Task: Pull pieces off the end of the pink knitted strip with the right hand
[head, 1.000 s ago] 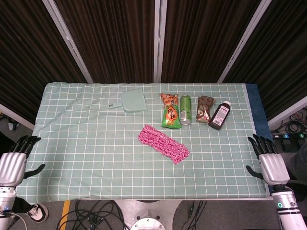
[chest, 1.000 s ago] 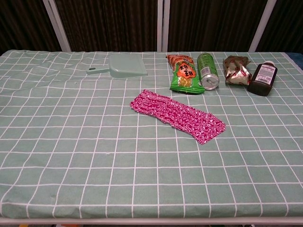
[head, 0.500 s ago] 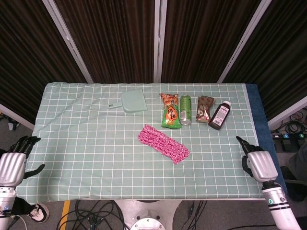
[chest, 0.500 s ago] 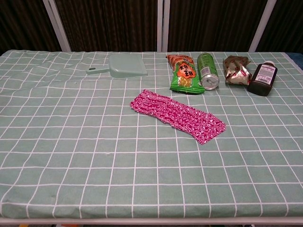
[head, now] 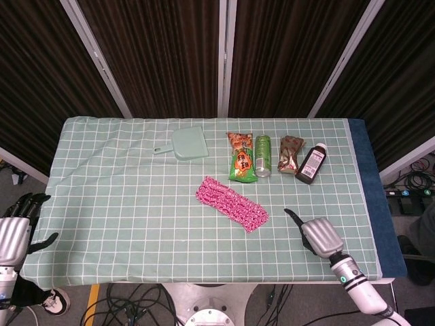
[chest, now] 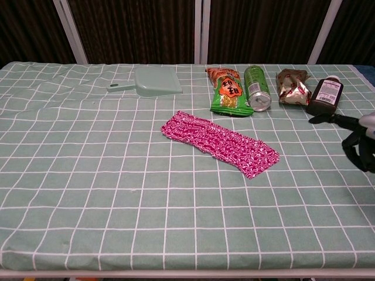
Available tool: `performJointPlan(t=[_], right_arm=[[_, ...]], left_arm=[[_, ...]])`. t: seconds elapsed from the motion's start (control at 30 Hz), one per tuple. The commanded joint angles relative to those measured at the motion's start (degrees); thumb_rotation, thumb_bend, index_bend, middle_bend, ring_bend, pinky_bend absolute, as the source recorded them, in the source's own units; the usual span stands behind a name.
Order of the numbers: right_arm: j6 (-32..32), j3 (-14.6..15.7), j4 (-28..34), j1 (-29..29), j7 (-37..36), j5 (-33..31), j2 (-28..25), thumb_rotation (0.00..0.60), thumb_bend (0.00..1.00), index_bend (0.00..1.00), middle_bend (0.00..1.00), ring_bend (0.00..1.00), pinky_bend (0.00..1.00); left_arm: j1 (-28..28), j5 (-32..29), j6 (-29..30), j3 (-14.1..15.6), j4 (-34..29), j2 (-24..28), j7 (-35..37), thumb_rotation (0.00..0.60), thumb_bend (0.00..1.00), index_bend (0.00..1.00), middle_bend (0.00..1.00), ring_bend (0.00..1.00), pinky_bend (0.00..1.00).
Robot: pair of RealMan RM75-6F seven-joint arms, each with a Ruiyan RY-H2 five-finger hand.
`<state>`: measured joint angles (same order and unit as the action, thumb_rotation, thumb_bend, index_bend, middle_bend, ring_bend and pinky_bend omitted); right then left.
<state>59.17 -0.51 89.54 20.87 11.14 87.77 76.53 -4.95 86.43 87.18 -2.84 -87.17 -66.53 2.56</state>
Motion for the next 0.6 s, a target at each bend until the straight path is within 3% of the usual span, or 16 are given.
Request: performJointPlan(t=[0.03, 0.3, 0.6], right_arm=[[-5.1, 0.3, 2.6, 2.8, 5.1, -3.4, 2.0, 0.600, 1.00, 0.09, 0.97, 0.94, 0.88], [-10.7, -0.4, 6.2, 6.3, 13.1, -11.7, 4.0, 0.600, 1.00, 0.09, 0.97, 0.94, 0.88], [-9.1, -0.9, 7.0, 8.1, 21.5, -19.2, 6.4, 0.600, 1.00, 0.09, 0.97, 0.94, 0.88]], left_arm=[[0.2, 0.0, 0.1, 0.1, 0.5, 0.0, 0.5, 0.600, 0.15, 0.17, 0.16, 0.10, 0.28], [0.5, 0.1, 0.4, 0.2, 1.4, 0.1, 1.7, 0.600, 0.15, 0.17, 0.15, 0.10, 0.27], [0.4, -0.2, 0.3, -0.1, 1.4, 0.4, 2.2, 0.600, 0.14, 0.17, 0.15, 0.10, 0.27]])
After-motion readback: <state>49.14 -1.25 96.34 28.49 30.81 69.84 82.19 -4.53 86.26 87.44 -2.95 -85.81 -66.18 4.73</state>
